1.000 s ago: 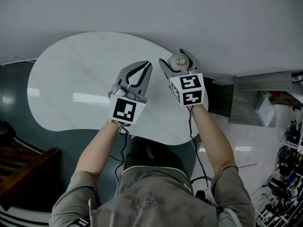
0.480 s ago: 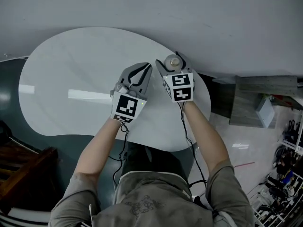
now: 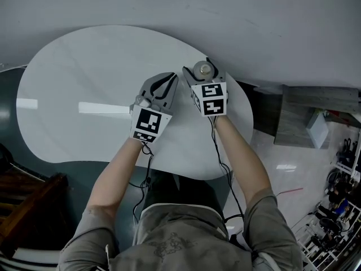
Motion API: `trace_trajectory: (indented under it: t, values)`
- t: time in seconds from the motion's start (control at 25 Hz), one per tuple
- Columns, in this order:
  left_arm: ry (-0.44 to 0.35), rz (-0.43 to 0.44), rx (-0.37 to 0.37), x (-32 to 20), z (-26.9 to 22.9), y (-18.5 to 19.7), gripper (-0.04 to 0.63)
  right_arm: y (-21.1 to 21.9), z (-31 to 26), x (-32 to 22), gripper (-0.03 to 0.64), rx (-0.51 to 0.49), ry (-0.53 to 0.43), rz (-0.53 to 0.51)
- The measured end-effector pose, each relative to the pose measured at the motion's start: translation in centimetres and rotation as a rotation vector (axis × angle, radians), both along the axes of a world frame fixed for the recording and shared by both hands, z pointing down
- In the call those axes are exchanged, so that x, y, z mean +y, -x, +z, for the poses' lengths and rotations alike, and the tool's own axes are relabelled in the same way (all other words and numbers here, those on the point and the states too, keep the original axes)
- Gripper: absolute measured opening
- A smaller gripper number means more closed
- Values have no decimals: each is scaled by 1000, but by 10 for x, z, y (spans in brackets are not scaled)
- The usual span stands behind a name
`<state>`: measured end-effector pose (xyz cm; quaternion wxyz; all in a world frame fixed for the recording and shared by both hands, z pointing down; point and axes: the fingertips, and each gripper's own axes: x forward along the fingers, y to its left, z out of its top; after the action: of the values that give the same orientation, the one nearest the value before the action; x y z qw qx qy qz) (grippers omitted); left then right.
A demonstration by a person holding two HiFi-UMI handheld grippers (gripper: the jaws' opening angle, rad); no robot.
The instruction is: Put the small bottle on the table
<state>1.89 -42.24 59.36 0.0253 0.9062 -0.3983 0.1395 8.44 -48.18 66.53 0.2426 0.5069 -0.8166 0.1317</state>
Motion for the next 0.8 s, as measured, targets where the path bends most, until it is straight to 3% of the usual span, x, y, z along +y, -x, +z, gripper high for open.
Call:
trace_trajectory:
  t: [0.4, 0.56, 0.8]
  values:
    - [40, 4, -16, 3, 19, 1, 26, 2, 10, 1, 347, -30, -1, -3]
    - [66, 7, -14, 8, 20, -1, 26, -2, 17, 6, 348, -30, 101, -3]
    - [104, 11, -14, 19, -1, 3, 26, -4, -1, 23, 348, -39, 155, 12]
